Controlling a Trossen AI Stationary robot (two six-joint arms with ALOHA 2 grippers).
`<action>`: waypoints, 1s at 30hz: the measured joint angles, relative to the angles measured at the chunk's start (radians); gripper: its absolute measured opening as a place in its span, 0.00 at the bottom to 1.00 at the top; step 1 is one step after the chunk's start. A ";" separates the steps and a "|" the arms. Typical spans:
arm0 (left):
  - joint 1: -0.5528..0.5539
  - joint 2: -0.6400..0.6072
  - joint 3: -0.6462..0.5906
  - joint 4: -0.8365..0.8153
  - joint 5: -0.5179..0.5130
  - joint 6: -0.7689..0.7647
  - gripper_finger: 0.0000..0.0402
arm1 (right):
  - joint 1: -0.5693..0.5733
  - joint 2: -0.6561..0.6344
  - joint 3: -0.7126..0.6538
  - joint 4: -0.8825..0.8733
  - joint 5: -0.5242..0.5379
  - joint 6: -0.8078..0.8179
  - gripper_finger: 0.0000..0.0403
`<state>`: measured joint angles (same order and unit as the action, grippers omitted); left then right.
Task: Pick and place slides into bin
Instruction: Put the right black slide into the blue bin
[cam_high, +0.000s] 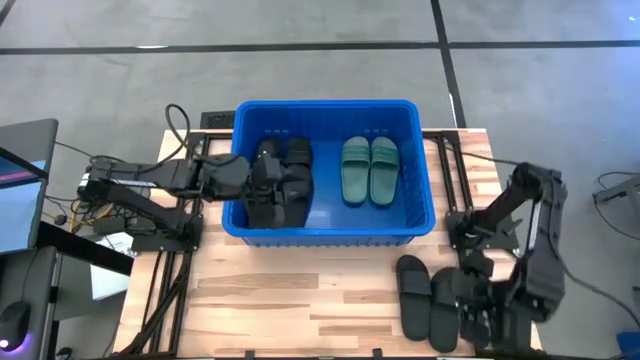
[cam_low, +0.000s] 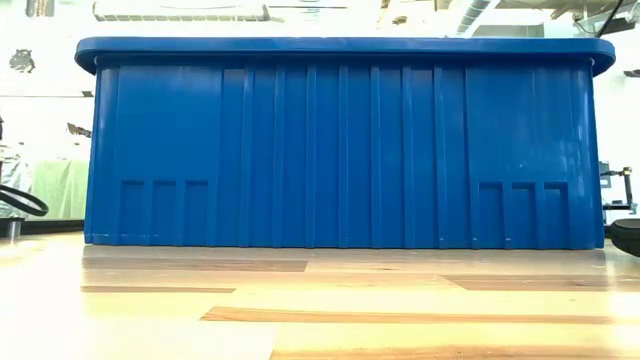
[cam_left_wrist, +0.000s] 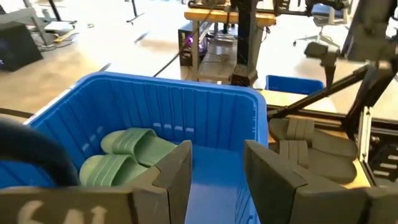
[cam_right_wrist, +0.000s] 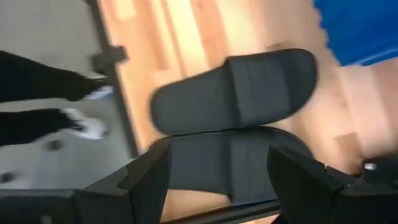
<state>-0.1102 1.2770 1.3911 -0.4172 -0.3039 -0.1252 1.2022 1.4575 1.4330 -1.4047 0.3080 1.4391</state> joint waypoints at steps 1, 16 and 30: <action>-0.015 0.000 0.000 0.002 -0.021 -0.006 0.33 | 0.020 0.028 0.000 -0.018 0.010 0.013 0.62; -0.105 0.000 0.000 -0.001 -0.148 0.082 0.33 | 0.063 0.391 0.000 -0.150 -0.069 0.130 0.62; -0.104 0.000 -0.001 -0.099 -0.149 0.203 0.33 | -0.006 0.480 0.000 -0.082 -0.203 0.124 0.62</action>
<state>-0.2143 1.2774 1.3903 -0.5159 -0.4525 0.0776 1.1961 1.9373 1.4328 -1.4872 0.1049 1.5635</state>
